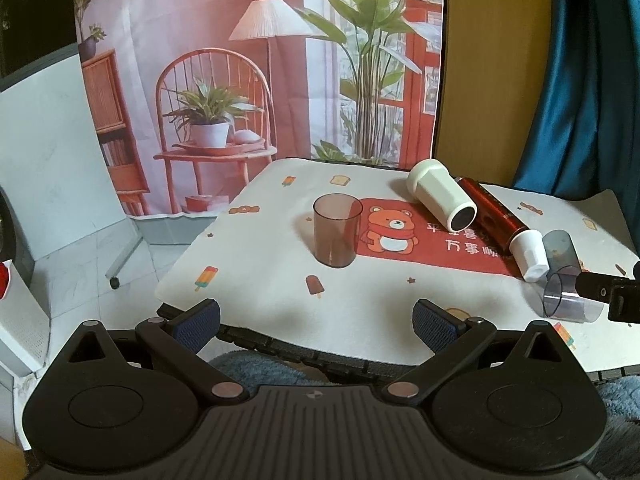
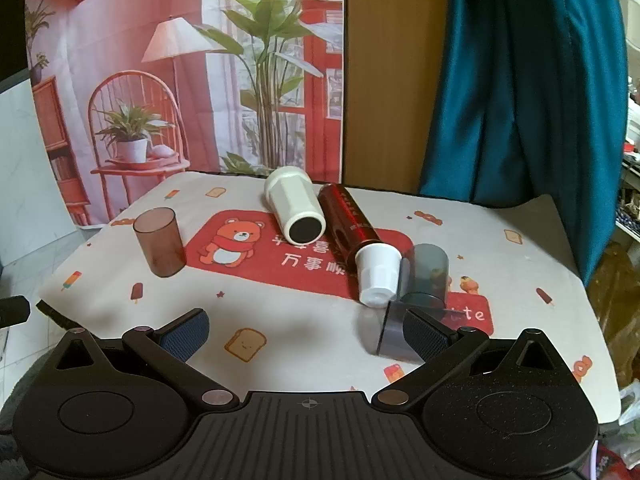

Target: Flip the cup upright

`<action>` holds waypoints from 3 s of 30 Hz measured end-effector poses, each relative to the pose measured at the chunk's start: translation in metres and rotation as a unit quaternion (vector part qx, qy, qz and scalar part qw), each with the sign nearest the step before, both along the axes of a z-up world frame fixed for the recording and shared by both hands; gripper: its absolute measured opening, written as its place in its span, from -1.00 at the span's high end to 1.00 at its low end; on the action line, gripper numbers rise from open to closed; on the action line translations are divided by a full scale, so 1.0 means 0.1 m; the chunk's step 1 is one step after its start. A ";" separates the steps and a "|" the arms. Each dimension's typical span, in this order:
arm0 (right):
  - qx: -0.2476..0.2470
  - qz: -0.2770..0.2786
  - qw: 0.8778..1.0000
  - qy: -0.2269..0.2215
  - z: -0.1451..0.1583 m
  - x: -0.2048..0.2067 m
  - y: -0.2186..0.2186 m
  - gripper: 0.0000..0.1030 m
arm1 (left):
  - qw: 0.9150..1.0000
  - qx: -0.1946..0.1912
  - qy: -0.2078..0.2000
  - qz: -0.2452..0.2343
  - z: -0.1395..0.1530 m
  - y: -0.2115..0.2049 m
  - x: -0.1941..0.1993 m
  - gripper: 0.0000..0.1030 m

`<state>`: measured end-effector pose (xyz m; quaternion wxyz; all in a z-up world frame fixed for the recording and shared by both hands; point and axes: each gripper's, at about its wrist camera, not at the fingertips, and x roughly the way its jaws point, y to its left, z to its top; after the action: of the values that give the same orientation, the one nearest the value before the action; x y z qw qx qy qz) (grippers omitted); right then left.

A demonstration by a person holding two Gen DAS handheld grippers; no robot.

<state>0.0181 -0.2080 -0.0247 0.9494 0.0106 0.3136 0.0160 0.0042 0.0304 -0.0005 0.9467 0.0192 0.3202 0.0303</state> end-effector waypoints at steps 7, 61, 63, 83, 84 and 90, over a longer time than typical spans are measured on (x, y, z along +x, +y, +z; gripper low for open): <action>0.003 0.002 1.000 0.002 -0.02 -0.01 -0.02 -1.00 | 1.000 -0.002 -0.004 0.003 0.01 0.01 -0.02 -1.00; 0.000 0.004 1.000 0.017 -0.11 -0.03 -0.03 -0.99 | 1.000 0.005 0.001 0.015 -0.05 0.02 -0.04 -1.00; 0.001 0.004 1.000 0.018 -0.13 -0.03 -0.03 -1.00 | 1.000 0.005 0.001 0.015 -0.05 0.02 -0.04 -1.00; 0.000 0.006 1.000 0.021 -0.16 -0.04 -0.03 -0.99 | 1.000 0.009 0.001 0.016 -0.06 0.03 -0.06 -1.00; 0.000 0.007 1.000 0.022 -0.16 -0.04 -0.03 -1.00 | 1.000 0.010 -0.001 0.015 -0.06 0.03 -0.06 -1.00; 0.000 0.007 1.000 0.023 -0.16 -0.04 -0.03 -1.00 | 1.000 0.014 -0.014 0.009 -0.03 0.00 -0.10 -1.00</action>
<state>0.0140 -0.2107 -0.0411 0.9418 0.0090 0.3352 0.0221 -0.0059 0.0307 -0.0040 0.9502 0.0296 0.3070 0.0438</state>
